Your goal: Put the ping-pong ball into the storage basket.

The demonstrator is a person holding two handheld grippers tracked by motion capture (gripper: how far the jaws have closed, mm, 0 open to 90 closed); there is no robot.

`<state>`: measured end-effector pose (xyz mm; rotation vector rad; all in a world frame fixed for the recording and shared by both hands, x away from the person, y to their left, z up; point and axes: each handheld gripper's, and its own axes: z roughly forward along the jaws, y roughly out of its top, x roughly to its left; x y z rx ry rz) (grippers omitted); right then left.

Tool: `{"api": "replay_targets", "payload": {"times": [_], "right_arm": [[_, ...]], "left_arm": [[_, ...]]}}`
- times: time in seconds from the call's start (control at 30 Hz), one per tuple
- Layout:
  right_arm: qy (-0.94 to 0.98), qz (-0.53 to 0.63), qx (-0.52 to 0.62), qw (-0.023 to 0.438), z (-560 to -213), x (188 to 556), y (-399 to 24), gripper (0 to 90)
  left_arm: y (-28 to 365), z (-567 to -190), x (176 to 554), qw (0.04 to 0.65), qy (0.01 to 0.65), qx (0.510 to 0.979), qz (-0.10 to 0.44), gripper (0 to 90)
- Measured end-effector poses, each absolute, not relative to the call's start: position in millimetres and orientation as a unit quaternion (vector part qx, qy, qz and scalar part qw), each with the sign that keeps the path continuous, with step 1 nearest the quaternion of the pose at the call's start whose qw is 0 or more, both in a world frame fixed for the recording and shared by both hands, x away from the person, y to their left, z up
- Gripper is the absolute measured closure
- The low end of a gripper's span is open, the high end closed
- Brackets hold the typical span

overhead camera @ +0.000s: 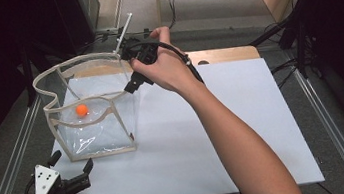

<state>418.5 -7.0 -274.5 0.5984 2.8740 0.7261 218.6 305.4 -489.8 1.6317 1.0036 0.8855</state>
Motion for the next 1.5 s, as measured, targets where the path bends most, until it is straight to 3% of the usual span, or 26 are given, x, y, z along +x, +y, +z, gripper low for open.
{"api": "replay_targets", "payload": {"times": [0.03,0.2,1.5], "right_arm": [[0.948,0.239,0.201,0.058,-275.9,416.3,-8.3,0.0],[0.946,0.243,0.203,0.075,-280.9,406.3,-17.4,0.0],[0.938,0.252,0.225,0.075,-344.4,358.5,-82.3,0.0]], "left_arm": [[305.4,-489.8,218.7,0.494,0.414,0.672,0.365,0.0],[305.2,-489.9,218.7,0.495,0.413,0.671,0.365,0.0],[304.7,-490.1,218.0,0.493,0.414,0.672,0.367,0.0]]}}
